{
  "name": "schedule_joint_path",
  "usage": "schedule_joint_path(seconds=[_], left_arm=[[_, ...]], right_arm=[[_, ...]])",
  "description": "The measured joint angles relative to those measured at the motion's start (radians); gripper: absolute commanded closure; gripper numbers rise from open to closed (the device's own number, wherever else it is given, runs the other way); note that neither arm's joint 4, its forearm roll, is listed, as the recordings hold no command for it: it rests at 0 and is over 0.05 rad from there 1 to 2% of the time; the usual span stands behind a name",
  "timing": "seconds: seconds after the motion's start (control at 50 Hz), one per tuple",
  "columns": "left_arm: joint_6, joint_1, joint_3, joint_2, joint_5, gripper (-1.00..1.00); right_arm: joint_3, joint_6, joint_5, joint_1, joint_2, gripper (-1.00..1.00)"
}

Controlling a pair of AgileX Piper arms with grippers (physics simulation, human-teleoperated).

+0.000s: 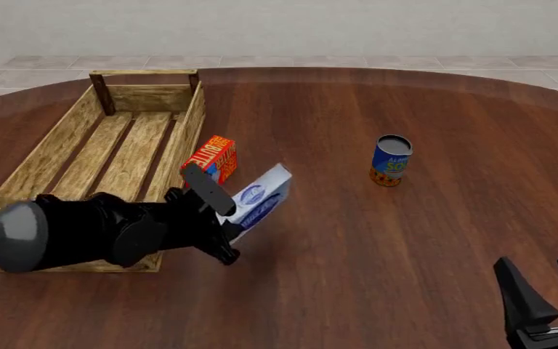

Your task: Pick up the cream cheese and put it in the tray.

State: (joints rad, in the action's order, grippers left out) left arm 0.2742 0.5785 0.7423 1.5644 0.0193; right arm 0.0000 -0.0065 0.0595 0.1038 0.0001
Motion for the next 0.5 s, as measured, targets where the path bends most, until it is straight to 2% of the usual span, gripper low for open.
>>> schedule_joint_path(seconds=[0.22,0.5], left_arm=[[-0.033,-0.032,0.025,-0.059,0.035,1.00],[-0.067,-0.068,0.000,-0.161,0.053,1.00]], right_arm=[[0.000,-0.003,-0.001,0.004,0.000,-1.00],[0.000,-0.006,0.000,0.010,0.000,-1.00]])
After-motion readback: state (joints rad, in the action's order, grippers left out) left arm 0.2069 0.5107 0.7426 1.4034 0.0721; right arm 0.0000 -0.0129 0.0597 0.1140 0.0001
